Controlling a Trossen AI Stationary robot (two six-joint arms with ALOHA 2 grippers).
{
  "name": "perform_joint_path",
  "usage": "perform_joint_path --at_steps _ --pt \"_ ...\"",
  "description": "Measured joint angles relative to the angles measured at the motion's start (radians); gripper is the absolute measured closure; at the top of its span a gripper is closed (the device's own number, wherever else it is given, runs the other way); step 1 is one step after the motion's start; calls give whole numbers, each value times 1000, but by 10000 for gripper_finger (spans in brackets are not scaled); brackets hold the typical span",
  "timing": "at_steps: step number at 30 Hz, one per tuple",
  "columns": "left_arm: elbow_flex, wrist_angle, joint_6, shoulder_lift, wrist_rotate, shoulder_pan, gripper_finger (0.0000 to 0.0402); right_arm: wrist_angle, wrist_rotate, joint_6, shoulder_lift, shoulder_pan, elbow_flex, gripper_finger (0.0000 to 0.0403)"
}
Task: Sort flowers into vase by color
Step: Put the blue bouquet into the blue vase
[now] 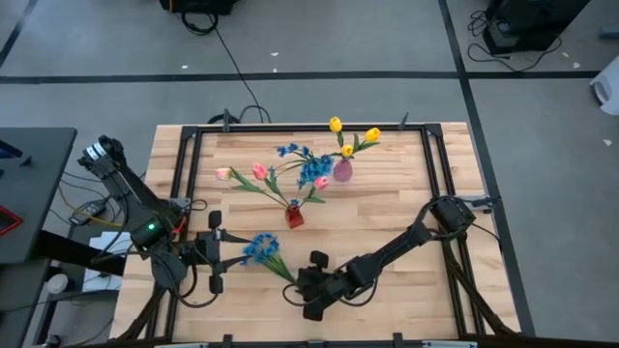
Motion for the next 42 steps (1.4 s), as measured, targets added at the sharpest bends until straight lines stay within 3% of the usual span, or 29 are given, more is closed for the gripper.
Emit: perform_joint_path --at_steps 5,13,26,33,37,42 --pt "0 0 0 0 0 0 237 153 -3 -29 0 0 -96 250" --pt "0 0 -1 0 0 0 237 147 5 -139 -1 0 -140 255" --pt "0 -17 -12 1 0 0 237 -347 -59 -153 -21 -11 0 302" --pt "0 -20 -33 1 0 0 237 -374 -189 -18 -24 -36 5 386" --pt "0 -22 -37 1 5 0 237 -386 -182 -9 -31 -34 9 389" --pt "0 -15 -37 1 8 0 237 -534 -148 15 -98 -31 19 398"
